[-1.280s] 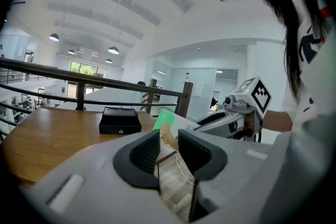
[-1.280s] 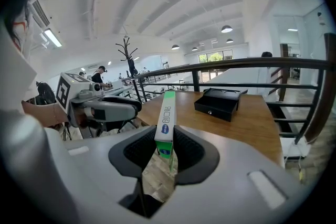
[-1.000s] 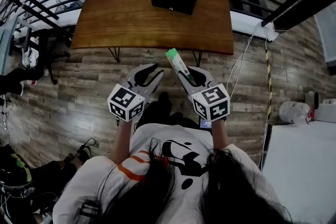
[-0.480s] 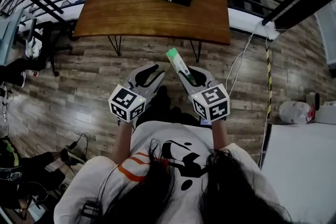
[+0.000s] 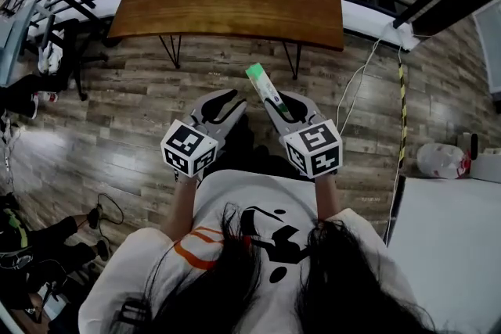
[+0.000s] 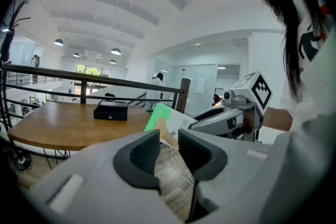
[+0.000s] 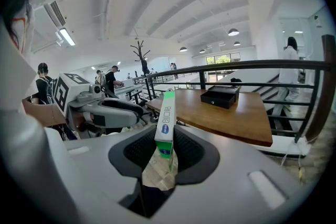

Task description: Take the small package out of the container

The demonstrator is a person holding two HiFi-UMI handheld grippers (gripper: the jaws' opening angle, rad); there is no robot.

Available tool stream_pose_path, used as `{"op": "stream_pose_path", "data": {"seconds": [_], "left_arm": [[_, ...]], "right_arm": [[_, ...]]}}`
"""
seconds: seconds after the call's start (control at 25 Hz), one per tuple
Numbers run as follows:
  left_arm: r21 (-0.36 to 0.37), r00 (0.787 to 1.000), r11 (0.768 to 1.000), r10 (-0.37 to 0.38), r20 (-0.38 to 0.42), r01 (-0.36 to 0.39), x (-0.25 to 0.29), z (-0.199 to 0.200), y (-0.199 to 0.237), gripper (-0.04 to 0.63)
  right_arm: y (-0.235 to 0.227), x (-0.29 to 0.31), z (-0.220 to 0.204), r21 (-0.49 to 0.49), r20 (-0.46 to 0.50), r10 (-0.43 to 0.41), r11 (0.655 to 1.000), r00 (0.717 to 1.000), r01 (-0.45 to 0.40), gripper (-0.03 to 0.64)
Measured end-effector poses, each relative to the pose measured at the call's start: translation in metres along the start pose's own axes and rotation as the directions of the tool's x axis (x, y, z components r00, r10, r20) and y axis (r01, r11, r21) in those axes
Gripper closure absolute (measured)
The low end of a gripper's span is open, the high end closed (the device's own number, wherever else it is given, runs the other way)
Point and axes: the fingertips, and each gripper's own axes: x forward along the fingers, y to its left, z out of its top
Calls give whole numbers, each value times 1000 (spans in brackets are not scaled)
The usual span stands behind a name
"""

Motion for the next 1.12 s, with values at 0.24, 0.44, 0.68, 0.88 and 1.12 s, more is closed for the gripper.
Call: {"op": "stream_pose_path", "data": {"seconds": [0.24,0.44,0.68,0.88,1.12], "left_arm": [[4,1000,1000,-5,-10,6,-3,-4,-7,503],[7,1000,1000,-8,-16,8,-5,-7,-10,503],[13,1000,1000,-5,-9,6,-8,-5,-9,503],[23,1000,1000,-5,2,5,-10,0,-6,503],[27,1000,1000,-7,8,7,-9,2,-1,503]], "right_arm": [[6,-3,-7,-7,-8,3,1000,1000,-3,492],[10,-2,-10,-19,-14,11,1000,1000,-12,492],[12,2,-7,-36,-16,16,999,1000,-16,492],[10,8,-5,-53,-23,15,998,1000,-16,492],[4,12,-5,-54,-26,11,998,1000,-12,492]]}}
